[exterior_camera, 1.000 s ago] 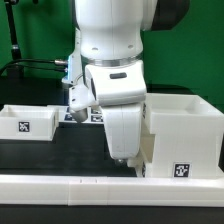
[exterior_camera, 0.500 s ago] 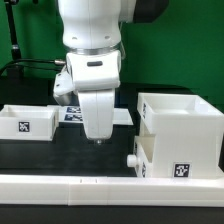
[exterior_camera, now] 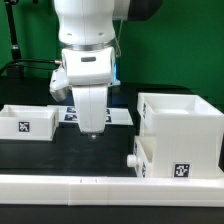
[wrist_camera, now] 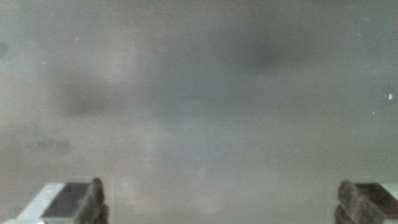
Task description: Assemble drawer
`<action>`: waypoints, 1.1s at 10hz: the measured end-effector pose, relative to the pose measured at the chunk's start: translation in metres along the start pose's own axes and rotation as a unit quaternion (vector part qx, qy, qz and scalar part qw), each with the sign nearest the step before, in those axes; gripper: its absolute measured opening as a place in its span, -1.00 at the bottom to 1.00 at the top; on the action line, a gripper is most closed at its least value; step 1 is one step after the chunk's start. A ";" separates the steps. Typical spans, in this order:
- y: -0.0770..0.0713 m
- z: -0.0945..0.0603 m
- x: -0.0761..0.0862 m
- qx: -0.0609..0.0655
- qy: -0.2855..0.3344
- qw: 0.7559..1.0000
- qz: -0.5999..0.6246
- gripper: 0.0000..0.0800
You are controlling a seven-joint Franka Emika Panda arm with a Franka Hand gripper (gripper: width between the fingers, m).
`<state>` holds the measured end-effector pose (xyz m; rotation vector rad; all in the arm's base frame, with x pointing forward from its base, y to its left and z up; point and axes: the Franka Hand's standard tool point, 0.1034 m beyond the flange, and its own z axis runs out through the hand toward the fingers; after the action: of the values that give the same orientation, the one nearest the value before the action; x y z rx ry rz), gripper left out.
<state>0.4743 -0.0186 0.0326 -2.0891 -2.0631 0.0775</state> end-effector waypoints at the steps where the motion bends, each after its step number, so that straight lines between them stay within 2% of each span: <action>1: 0.000 0.000 0.000 0.000 0.000 1.000 0.004 0.62; 4: -0.001 0.000 -0.002 -0.003 0.002 0.999 0.041 0.62; 5: -0.009 -0.007 -0.014 -0.020 0.003 0.994 0.106 0.62; 6: -0.018 -0.012 -0.024 -0.031 0.003 0.987 0.155 0.62; 8: -0.038 -0.020 -0.046 -0.058 0.010 0.957 0.283 0.62; 9: -0.044 -0.020 -0.050 -0.047 0.014 0.947 0.317 0.62; 11: -0.042 -0.021 -0.049 -0.042 0.019 0.929 0.367 0.62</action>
Offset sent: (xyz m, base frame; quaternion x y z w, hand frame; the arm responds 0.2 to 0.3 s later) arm 0.0000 0.0000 0.0000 0.0000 0.0000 0.0650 0.9979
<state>0.4353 -0.0695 0.0551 -2.7653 -1.1703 0.0581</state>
